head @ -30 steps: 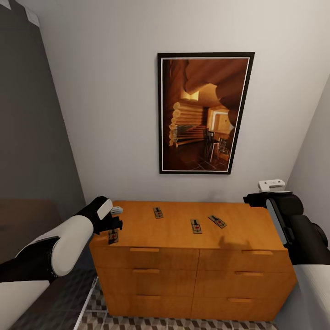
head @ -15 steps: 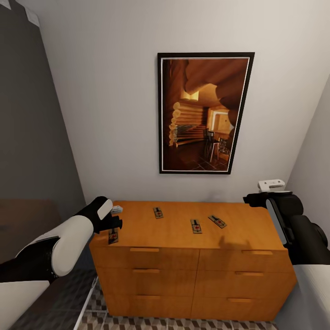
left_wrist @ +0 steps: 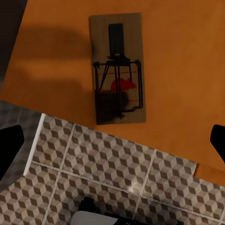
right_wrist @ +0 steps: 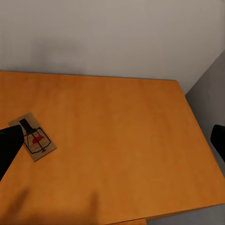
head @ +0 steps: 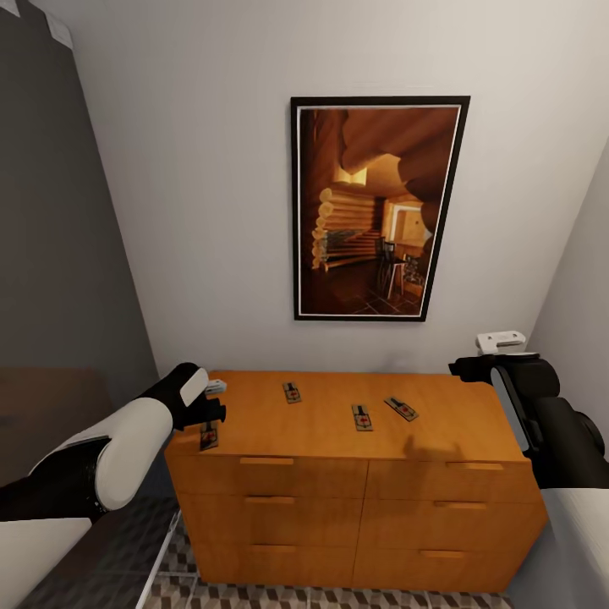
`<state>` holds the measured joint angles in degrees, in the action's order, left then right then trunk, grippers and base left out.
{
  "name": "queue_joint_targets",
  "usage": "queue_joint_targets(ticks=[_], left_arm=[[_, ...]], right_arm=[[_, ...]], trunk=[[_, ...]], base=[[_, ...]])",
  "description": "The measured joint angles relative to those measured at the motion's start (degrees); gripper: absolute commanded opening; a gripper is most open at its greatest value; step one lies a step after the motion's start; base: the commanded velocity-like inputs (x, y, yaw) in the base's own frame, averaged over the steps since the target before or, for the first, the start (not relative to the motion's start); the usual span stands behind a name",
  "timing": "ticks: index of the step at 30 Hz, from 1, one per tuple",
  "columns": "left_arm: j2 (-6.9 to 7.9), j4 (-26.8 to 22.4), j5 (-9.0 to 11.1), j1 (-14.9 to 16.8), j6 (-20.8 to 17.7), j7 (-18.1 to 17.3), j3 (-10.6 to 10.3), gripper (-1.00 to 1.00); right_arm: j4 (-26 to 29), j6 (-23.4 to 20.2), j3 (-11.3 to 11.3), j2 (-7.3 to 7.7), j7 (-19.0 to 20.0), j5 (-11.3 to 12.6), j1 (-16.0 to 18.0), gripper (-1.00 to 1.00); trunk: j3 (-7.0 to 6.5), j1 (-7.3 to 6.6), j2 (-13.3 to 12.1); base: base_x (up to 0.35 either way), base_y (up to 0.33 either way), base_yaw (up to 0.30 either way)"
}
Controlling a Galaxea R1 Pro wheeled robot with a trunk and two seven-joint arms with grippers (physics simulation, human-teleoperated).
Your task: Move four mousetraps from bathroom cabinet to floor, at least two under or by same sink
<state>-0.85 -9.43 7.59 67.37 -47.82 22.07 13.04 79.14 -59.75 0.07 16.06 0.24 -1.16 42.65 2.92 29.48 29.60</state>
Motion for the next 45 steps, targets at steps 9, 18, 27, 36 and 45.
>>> queue_joint_targets(ticks=[9,18,27,36,45], left_arm=[[0.00,0.2,0.0,0.0,0.0,0.0,0.0,1.00],[0.00,0.3,0.0,0.0,0.1,0.0,0.0,1.00],[0.00,0.3,0.0,0.0,0.1,0.0,0.0,1.00],[0.00,0.3,0.0,0.0,0.1,0.0,0.0,1.00],[0.00,0.3,0.0,0.0,0.1,0.0,0.0,1.00]], right_arm=[[0.0,0.0,0.0,-0.03,0.0,0.0,0.0,1.00],[0.0,0.0,0.1,-0.01,0.0,0.0,0.0,1.00],[0.0,0.0,0.1,-0.05,0.0,0.0,0.0,1.00],[0.0,0.0,0.1,-0.05,0.0,0.0,0.0,1.00],[0.0,0.0,0.1,-0.04,0.0,0.0,0.0,1.00]], trunk=[[1.62,1.98,3.6],[3.25,3.96,7.2],[4.87,5.94,10.9],[6.49,7.92,14.5],[8.11,9.90,18.1]], base=[[0.000,0.000,0.000],[0.000,0.000,0.000],[0.000,0.000,0.000],[0.000,0.000,0.000],[0.000,0.000,0.000]])
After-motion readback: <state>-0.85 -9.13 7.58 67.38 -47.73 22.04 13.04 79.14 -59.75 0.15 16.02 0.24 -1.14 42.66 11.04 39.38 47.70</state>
